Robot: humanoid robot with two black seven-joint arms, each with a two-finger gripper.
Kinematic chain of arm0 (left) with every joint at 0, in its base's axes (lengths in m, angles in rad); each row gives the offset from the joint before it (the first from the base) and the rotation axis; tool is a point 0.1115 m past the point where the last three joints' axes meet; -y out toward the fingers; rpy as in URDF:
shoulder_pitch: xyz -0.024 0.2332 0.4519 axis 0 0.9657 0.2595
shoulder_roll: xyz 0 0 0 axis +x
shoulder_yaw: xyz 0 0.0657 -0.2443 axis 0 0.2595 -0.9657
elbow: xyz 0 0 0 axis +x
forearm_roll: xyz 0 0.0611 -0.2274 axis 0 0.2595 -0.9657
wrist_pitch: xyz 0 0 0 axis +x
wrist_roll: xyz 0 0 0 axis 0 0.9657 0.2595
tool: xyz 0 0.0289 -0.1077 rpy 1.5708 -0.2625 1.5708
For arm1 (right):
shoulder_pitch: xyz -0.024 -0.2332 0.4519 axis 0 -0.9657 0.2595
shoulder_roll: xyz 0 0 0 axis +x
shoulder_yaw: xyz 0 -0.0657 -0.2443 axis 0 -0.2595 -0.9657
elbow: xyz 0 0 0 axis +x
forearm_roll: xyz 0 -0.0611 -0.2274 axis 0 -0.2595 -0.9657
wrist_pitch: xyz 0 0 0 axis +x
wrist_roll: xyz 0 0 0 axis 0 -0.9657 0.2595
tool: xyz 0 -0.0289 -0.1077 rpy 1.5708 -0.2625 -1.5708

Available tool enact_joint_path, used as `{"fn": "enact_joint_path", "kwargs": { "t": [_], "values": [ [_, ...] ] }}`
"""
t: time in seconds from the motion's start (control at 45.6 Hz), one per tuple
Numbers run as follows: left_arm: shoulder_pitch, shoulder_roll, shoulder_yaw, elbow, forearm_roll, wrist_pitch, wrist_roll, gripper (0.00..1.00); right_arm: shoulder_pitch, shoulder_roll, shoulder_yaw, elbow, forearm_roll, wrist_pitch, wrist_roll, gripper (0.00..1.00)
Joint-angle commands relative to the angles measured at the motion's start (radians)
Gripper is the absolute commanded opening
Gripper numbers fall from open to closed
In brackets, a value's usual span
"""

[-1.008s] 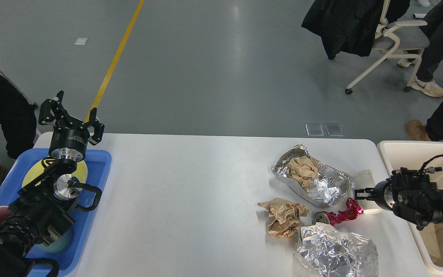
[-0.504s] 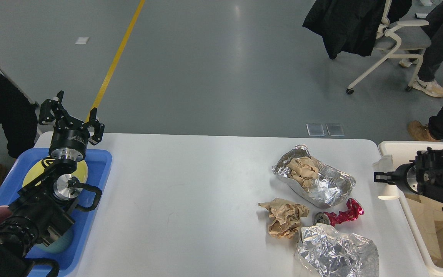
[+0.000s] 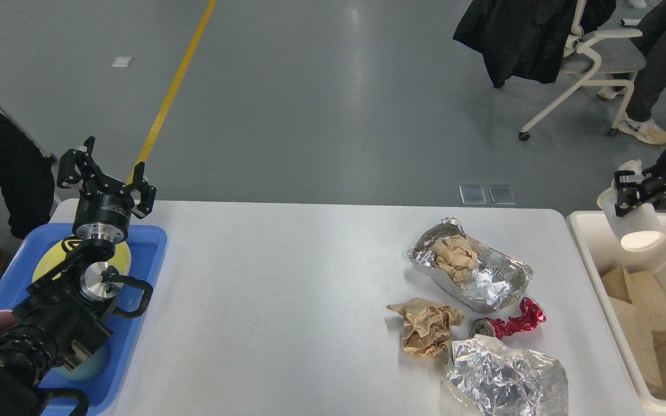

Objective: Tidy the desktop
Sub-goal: 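Grasp the white paper cup and lift it with the right gripper, then carry the paper cup over the white bin and release it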

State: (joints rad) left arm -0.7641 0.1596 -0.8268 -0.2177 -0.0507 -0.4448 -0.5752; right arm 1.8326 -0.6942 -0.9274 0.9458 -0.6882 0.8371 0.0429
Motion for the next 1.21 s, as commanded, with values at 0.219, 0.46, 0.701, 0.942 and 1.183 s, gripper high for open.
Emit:
{"fn": "enact_joint_path", "kwargs": {
  "t": [0.219, 0.46, 0.701, 0.942, 1.183],
  "values": [
    [0.0, 0.0, 0.0, 0.0, 0.0, 0.0, 0.0, 0.96, 0.235, 0.177, -0.002, 0.034, 0.147, 0.123, -0.002, 0.17],
    [0.0, 0.0, 0.0, 0.0, 0.0, 0.0, 0.0, 0.96, 0.221, 0.174, -0.022, 0.024, 0.144, 0.123, -0.005, 0.17],
    [0.0, 0.0, 0.0, 0.0, 0.0, 0.0, 0.0, 0.96, 0.082, 0.093, -0.165, -0.133, 0.133, 0.123, -0.006, 0.13],
    [0.0, 0.0, 0.0, 0.0, 0.0, 0.0, 0.0, 0.96, -0.228, -0.021, -0.254, -0.372, 0.128, 0.05, -0.005, 0.12],
    [0.0, 0.0, 0.0, 0.0, 0.0, 0.0, 0.0, 0.96, -0.587, -0.028, -0.242, -0.424, 0.133, -0.4, -0.005, 0.13]
  ]
}}
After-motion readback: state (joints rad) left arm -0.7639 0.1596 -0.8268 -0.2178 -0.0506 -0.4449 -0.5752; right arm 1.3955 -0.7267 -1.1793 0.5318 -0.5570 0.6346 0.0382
